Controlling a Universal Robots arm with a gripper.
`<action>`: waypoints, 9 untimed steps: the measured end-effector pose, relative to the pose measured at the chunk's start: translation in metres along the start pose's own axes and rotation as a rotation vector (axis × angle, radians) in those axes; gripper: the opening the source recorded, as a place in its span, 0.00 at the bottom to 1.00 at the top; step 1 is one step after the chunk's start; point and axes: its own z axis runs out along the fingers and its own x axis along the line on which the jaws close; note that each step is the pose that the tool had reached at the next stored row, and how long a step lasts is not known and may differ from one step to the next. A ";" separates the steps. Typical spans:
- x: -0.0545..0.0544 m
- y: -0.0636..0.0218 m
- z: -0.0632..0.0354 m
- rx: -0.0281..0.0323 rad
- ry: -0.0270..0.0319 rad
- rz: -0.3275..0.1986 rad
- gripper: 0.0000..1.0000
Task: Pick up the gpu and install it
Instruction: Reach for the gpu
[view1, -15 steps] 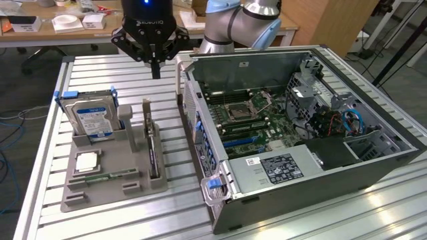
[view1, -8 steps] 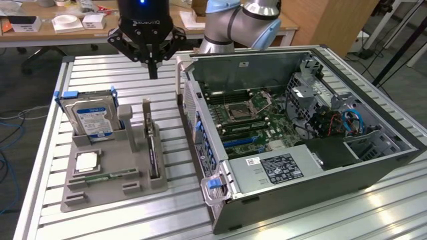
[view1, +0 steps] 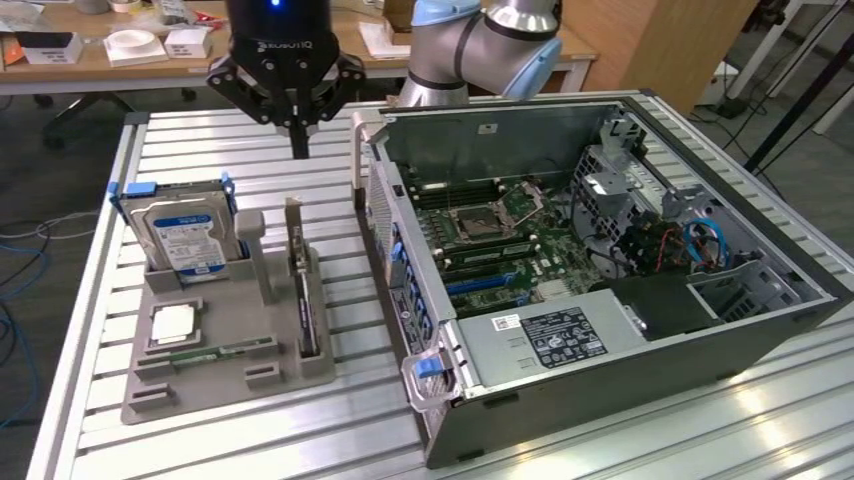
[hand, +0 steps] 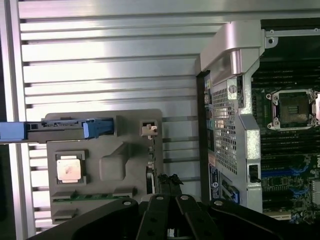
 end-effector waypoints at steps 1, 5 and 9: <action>0.001 0.0000 0.0000 0.0000 0.0000 0.000 0.11; 0.003 -0.0002 -0.0001 0.0000 0.0000 0.000 0.11; 0.006 -0.0004 -0.0002 0.0000 0.0001 0.000 0.11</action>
